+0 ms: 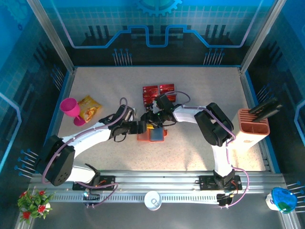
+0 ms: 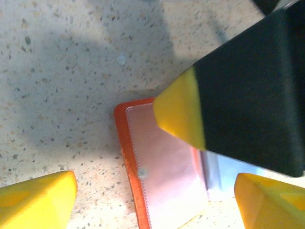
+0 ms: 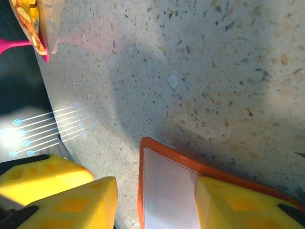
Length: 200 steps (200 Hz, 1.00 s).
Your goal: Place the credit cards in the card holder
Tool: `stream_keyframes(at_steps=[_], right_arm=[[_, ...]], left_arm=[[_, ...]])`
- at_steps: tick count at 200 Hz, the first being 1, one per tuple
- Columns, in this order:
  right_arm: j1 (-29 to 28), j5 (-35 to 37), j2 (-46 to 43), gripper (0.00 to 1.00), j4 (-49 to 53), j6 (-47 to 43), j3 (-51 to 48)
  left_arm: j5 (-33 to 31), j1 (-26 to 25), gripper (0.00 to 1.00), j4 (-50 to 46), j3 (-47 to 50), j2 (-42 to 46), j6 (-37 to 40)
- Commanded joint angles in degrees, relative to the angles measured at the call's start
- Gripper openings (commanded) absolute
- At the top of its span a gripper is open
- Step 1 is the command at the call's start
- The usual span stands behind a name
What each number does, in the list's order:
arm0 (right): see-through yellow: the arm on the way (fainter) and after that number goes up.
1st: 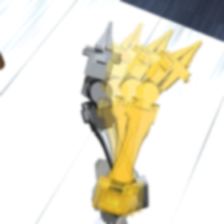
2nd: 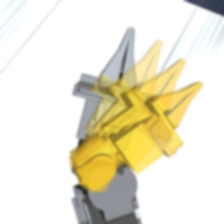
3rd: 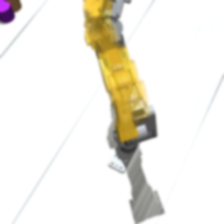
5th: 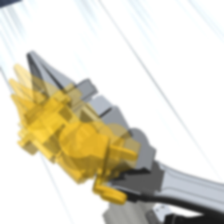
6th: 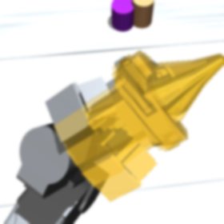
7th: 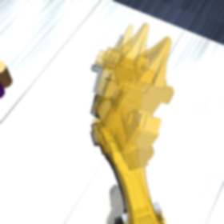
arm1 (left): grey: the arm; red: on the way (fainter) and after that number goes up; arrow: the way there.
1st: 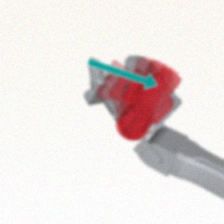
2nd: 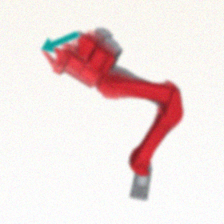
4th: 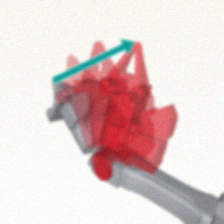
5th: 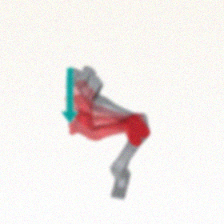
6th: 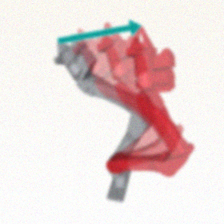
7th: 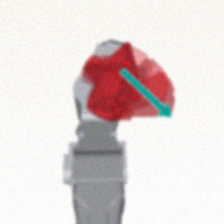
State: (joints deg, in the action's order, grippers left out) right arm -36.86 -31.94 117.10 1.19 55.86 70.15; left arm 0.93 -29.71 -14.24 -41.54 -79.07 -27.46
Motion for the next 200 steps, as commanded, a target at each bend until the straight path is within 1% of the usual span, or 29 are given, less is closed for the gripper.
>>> stream_keyframes(at_steps=[1,37,67,89,105,126,153,176,200], right_arm=[[-1.0,0.4,-1.0,0.48,-0.4,1.4,-0.8],[-1.0,0.5,-1.6,0.48,-1.4,2.6,-0.8],[-0.4,0.1,-3.2,0.48,-2.3,3.3,-0.8],[2.1,0.5,-6.5,0.48,-2.6,2.7,-1.7],[5.1,0.5,-9.4,0.48,-0.9,0.6,-1.8],[9.8,1.6,-12.4,0.48,5.6,-5.4,0.2],[14.7,5.2,-12.8,0.48,20.3,-17.4,8.1],[15.7,12.4,-10.6,0.48,34.1,-29.4,17.1],[15.1,20.1,-7.5,0.48,42.5,-39.9,23.5]], left_arm=[[0.8,0.2,0.87,1.0,2.0,-1.5,2.4],[0.2,-0.1,0.87,1.8,2.8,-4.9,3.1],[-1.0,-0.5,0.88,1.5,1.5,-8.9,2.9],[-1.8,-0.7,0.88,1.1,0.9,-10.0,2.5],[-2.1,-0.7,0.88,0.9,0.8,-10.6,2.2],[-2.4,-0.8,0.90,0.3,0.2,-11.4,2.0],[-2.7,-0.8,0.93,-0.3,-0.5,-12.3,1.6],[-2.6,-0.9,0.94,-0.1,-0.8,-13.3,1.5],[-2.7,-1.2,0.95,0.3,-1.1,-14.3,1.3]])
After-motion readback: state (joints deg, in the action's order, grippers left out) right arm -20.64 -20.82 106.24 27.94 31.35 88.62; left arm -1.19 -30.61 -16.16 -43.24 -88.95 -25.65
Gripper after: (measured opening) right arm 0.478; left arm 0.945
